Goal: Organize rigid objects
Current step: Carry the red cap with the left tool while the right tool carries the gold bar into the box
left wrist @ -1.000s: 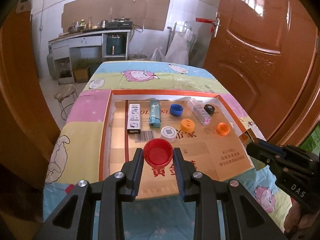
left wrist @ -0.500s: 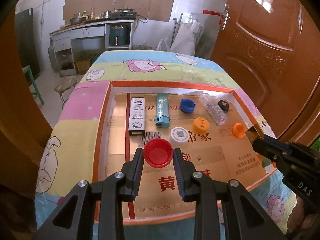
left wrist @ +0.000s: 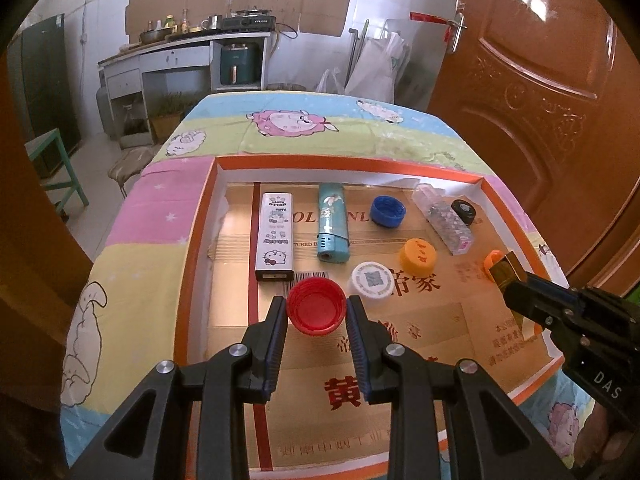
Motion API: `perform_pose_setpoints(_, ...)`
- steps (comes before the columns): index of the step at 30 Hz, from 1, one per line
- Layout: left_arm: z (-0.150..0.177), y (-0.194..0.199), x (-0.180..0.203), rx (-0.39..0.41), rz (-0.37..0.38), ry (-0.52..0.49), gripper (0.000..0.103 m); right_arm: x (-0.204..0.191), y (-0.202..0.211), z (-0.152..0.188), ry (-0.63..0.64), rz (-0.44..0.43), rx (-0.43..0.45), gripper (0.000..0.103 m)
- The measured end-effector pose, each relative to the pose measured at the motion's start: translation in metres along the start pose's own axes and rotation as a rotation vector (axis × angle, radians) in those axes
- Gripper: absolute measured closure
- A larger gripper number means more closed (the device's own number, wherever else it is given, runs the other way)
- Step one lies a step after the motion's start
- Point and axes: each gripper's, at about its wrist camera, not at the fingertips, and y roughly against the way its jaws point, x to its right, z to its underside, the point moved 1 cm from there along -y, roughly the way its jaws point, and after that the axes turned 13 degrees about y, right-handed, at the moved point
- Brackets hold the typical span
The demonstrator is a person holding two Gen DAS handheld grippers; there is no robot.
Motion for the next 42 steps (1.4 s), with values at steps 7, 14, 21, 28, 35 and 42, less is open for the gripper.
perform_pose_setpoints(7,-0.002,-0.006,-0.002,-0.005,-0.004,0.003,0.073,0.002,-0.010,-0.002,0.003,-0.002,-0.011,0.085)
perform_pose_setpoints(14,-0.002,-0.010,-0.003,-0.014,-0.006,0.003,0.073,0.002,-0.017,-0.002,0.012,-0.006,-0.020,0.085)
perform_pose_setpoints(21,-0.001,-0.015,-0.004,-0.019,-0.008,0.005,0.073,-0.002,-0.025,-0.003,0.027,-0.006,-0.030,0.085)
perform_pose_setpoints(28,0.000,-0.018,-0.003,-0.015,-0.016,-0.008,0.073,-0.004,-0.033,-0.002,0.042,0.006,-0.044,0.085)
perform_pose_setpoints(35,0.001,-0.019,-0.002,-0.010,-0.023,-0.021,0.072,-0.006,-0.040,0.000,0.048,0.008,-0.057,0.085)
perform_pose_setpoints(42,0.001,-0.020,-0.001,-0.005,-0.023,-0.025,0.072,-0.007,-0.044,0.001,0.049,0.011,-0.064,0.085)
